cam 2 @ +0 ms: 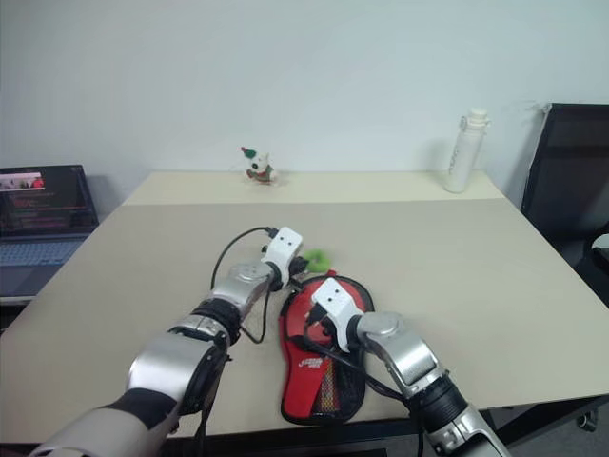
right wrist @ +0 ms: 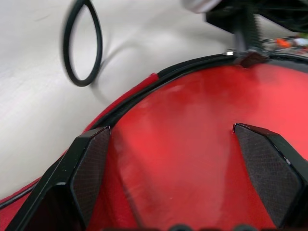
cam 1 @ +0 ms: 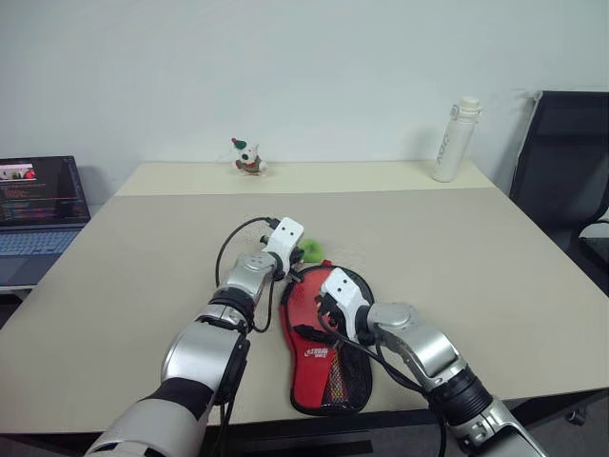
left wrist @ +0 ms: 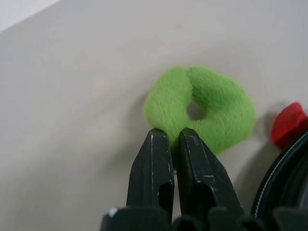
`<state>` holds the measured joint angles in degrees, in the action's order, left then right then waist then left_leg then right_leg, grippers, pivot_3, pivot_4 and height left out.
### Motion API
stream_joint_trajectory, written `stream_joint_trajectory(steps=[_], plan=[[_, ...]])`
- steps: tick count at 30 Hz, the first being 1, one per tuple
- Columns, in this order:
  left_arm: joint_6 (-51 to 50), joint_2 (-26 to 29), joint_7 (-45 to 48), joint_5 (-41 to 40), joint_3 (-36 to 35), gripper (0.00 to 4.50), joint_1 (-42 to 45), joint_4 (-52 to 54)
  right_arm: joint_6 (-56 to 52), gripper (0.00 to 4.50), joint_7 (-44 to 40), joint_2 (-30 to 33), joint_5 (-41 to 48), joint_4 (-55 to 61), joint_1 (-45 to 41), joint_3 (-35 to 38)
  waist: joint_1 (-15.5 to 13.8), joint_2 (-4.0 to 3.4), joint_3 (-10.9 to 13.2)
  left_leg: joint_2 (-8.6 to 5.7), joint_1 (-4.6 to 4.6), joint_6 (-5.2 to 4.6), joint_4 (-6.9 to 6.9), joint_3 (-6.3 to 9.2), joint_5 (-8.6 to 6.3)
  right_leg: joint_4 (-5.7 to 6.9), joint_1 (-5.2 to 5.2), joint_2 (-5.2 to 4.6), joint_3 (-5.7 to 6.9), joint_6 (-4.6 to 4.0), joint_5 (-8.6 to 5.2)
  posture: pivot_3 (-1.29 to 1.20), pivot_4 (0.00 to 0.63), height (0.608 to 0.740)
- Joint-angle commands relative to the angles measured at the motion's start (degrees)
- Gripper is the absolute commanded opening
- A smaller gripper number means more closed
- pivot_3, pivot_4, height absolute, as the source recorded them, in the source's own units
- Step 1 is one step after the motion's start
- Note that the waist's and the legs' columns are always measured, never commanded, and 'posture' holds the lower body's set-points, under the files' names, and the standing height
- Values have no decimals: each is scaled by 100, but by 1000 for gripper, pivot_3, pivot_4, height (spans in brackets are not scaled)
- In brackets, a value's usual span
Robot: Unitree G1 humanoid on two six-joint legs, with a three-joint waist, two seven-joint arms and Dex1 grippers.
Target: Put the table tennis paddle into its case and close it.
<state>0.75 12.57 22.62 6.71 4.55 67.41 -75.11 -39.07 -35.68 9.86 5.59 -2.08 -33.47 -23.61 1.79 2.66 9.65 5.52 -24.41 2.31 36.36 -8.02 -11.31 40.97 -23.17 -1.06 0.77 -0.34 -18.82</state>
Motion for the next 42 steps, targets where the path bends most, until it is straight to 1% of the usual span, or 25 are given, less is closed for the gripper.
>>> stream_joint_trajectory(steps=[1,9,17,24,29,33,34,36,39,42], plan=[[365,-182,-68,145,25,17,343,12,-429,4500,-100,65,-61,-201,311,-287,-1,0,-1,0,0,0,0,1,0,0,1,0,1,0,0,0,150,740],[731,-626,294,307,43,17,631,-48,-574,4500,-86,95,-93,-11,535,-398,0,2,-10,-3,0,0,5,3,0,2,3,2,4,1,0,0,150,740],[811,-936,333,514,159,17,740,-78,-594,4500,-34,40,-118,11,611,-400,-6,3,-14,-5,0,0,7,7,0,3,7,3,5,1,-1,0,150,740],[841,-1081,468,520,148,17,737,-60,-551,4500,-14,29,-131,-39,600,-387,-6,3,-16,-6,0,0,9,8,0,3,8,3,6,1,-1,0,150,740],[814,-1085,940,440,113,17,595,-10,-526,4500,-9,-19,-123,-135,514,-357,-1,2,-17,-5,1,0,11,8,0,6,8,4,6,1,-1,0,150,740],[743,-988,876,352,-19,1247,566,18,-502,4500,-20,-47,-114,-199,445,-327,3,2,-23,-2,2,0,22,9,0,14,9,5,6,1,-1,0,150,740],[759,-930,794,372,-18,1722,549,29,-499,4500,-20,-62,-111,-219,414,-316,5,2,-24,-2,2,0,26,10,0,16,11,5,5,1,-1,0,150,740],[800,-785,660,467,43,2303,509,56,-486,4500,-19,-94,-108,-279,351,-285,30,0,-29,-1,3,-1,29,9,-1,18,12,5,3,6,-3,0,150,740],[765,-501,738,454,34,3333,455,120,-489,4500,-3,-127,-93,-331,293,-224,56,-2,-32,3,6,-1,29,10,-1,22,12,6,1,6,-3,0,150,740],[806,-102,754,363,-65,3333,418,252,-521,4500,8,-145,-75,-309,256,-159,66,-2,-33,4,6,-1,29,9,-1,23,11,7,0,5,-3,0,150,740]])
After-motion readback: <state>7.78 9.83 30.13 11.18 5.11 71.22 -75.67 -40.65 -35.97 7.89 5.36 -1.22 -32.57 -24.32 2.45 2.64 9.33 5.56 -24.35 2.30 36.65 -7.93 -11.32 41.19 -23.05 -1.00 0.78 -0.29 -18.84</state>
